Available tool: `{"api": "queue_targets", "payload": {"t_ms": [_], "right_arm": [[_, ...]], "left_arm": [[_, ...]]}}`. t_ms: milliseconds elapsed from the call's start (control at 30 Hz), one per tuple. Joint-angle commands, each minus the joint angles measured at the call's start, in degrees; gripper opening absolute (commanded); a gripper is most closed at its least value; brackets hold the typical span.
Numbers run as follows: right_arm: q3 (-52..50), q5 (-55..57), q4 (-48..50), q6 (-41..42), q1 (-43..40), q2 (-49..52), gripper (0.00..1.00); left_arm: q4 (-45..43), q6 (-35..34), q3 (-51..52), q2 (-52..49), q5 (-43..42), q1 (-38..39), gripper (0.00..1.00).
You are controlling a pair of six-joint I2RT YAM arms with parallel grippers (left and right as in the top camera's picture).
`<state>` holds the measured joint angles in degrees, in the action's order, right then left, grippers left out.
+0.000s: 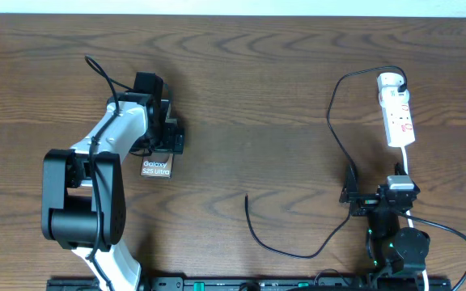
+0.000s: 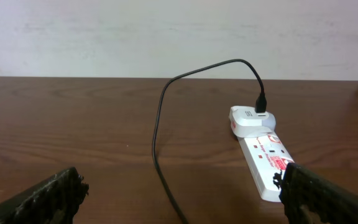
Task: Plug charger to phone and switch on socket
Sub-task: 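Lower the left gripper and close it on the phone's sides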
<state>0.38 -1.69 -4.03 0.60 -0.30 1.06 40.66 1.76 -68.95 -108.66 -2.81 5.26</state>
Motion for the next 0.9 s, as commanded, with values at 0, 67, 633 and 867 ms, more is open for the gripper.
{"api": "queue_targets", "payload": {"t_ms": [0,67,633,867], "right_arm": [[-0.04,0.04,-0.26,-0.66,0.50,-0.24,0.99],[-0.04,0.07,-0.26,-0.66,0.50,-0.24,0.99],[-0.04,0.04,-0.26,-0.66,0.50,-0.24,0.99],[-0.04,0.07,-0.26,-0.63,0.50,-0.24,0.99]], "left_arm": [[0.15,0.61,0.50,-0.76,0.50,-0.31,0.98],[0.15,0.61,0.50,-0.79,0.50,-0.31,0.98],[0.09,0.63,0.50,-2.82,0.50,-0.31,0.98],[0.17,1.11,0.50,-2.82,0.52,-0.31,0.98]]}}
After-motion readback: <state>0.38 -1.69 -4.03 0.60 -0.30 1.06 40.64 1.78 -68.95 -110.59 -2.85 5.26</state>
